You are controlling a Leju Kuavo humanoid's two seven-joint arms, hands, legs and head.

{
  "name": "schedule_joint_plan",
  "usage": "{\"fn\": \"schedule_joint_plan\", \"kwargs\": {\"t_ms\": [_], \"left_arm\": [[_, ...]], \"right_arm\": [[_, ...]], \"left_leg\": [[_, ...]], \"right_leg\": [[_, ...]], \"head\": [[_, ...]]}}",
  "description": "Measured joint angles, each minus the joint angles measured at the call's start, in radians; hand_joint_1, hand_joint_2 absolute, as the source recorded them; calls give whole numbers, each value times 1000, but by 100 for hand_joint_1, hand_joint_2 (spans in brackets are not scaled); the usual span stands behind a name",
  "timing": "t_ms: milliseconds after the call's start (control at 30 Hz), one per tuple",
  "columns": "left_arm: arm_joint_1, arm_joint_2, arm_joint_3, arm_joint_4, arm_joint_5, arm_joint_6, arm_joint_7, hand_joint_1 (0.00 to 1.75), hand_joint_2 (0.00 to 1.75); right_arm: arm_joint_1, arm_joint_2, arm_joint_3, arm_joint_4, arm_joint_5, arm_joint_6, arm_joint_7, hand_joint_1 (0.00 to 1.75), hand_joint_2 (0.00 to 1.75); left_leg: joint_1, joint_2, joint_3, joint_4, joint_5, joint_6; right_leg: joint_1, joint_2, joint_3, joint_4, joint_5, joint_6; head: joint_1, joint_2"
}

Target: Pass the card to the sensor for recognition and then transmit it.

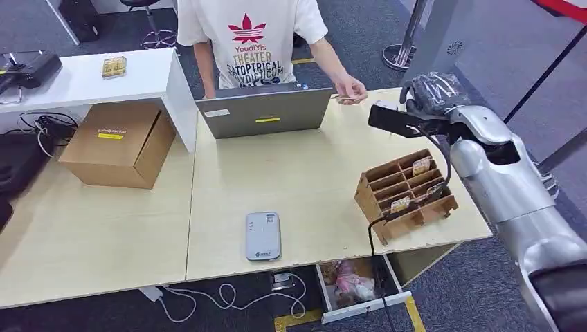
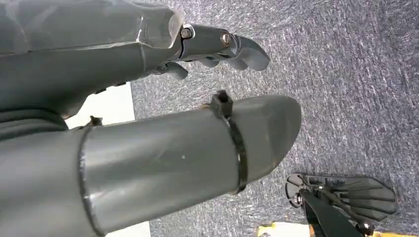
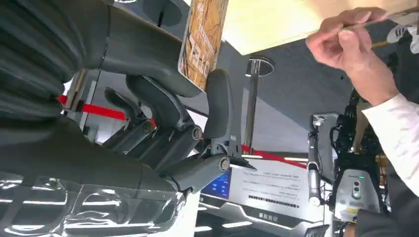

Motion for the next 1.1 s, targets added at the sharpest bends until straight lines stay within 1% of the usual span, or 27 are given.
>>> {"fn": "schedule_joint_plan", "kwargs": {"t_ms": [167, 267, 367, 500, 833, 1100], "left_arm": [[-2, 0, 0, 0, 0, 2, 4, 0, 0], [-2, 0, 0, 0, 1, 4, 10, 0, 0], [-3, 0, 0, 0, -3, 5, 10, 0, 0], [-3, 0, 0, 0, -11, 5, 10, 0, 0], [-4, 4, -1, 0, -11, 6, 22, 0, 0], [-3, 5, -1, 0, -6, 13, 22, 0, 0]], "right_arm": [[-84, 60, 20, 110, -3, -5, -5, 175, 175], [-161, 118, 38, 211, -3, -5, -5, 175, 175], [-220, 164, 48, 290, -10, -3, -3, 175, 175], [-266, 207, 59, 368, -14, -6, 11, 175, 175], [-301, 288, 69, 497, -15, -21, 17, 175, 175], [-303, 325, 69, 539, -30, -36, 21, 175, 175]], "left_leg": [[0, 1, 0, 0, 0, 0], [0, 1, 1, 0, 2, -2], [0, 0, 1, 0, 2, -2], [0, -1, 1, 0, 2, -2], [0, 0, 1, 0, 2, -2], [0, 0, 1, 0, 2, -2]], "right_leg": [[0, 1, 0, 0, 0, 0], [0, 1, 0, 0, 0, 0], [1, 1, 0, 1, 0, -1], [0, 0, 0, 1, 0, -1], [0, 1, 0, 1, 0, 0], [0, 1, 0, 1, 0, -1]], "head": [[0, 0], [0, 0], [0, 0], [0, 0], [0, 0], [0, 0]]}}
